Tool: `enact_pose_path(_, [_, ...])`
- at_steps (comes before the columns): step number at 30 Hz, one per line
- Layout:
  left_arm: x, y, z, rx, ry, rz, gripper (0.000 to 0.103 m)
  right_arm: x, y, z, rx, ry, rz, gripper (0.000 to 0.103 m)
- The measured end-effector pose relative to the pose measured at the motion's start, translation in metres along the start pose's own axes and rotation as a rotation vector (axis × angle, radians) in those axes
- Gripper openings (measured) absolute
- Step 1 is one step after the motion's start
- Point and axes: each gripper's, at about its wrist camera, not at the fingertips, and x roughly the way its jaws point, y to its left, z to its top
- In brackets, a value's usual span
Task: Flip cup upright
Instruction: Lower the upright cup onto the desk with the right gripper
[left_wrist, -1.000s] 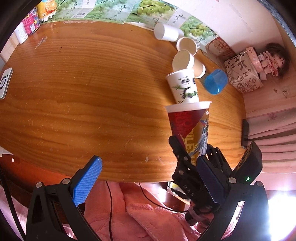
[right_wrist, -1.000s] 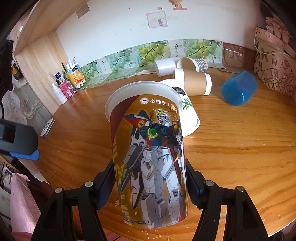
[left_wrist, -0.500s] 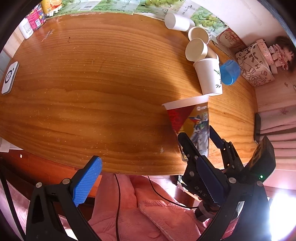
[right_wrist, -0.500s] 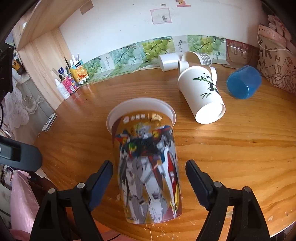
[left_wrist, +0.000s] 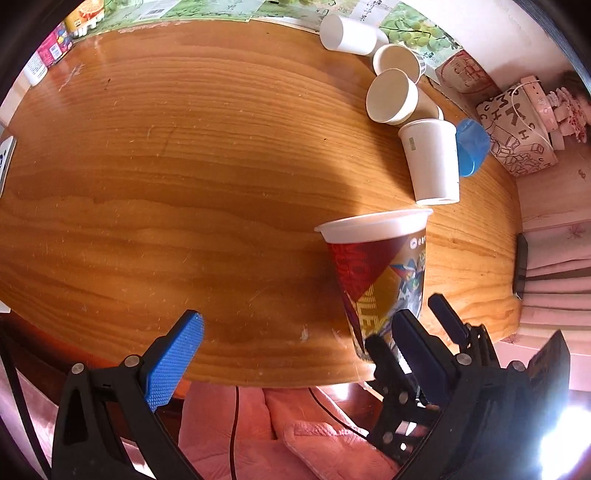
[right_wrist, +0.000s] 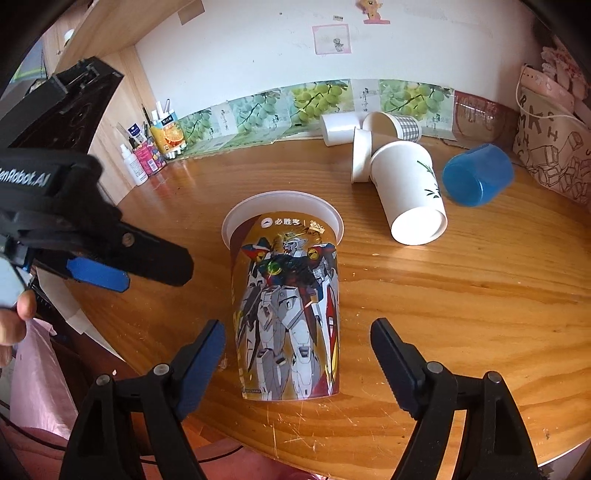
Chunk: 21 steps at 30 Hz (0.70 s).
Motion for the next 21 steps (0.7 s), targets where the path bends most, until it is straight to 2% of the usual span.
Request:
enact_pose_path(10, [0.013,-0.022,0.024,0.034,-0.015,0.008,0.101,-0.013,-0.014,-0.002,-0.041,0.004,0.012,0.081])
enact_pose_path(21, [0.035,-0.054,0.047,0.041,0.014,-0.020,0.101,-0.027,-0.048,-0.004,-0.020,0.015,0.002,0.081])
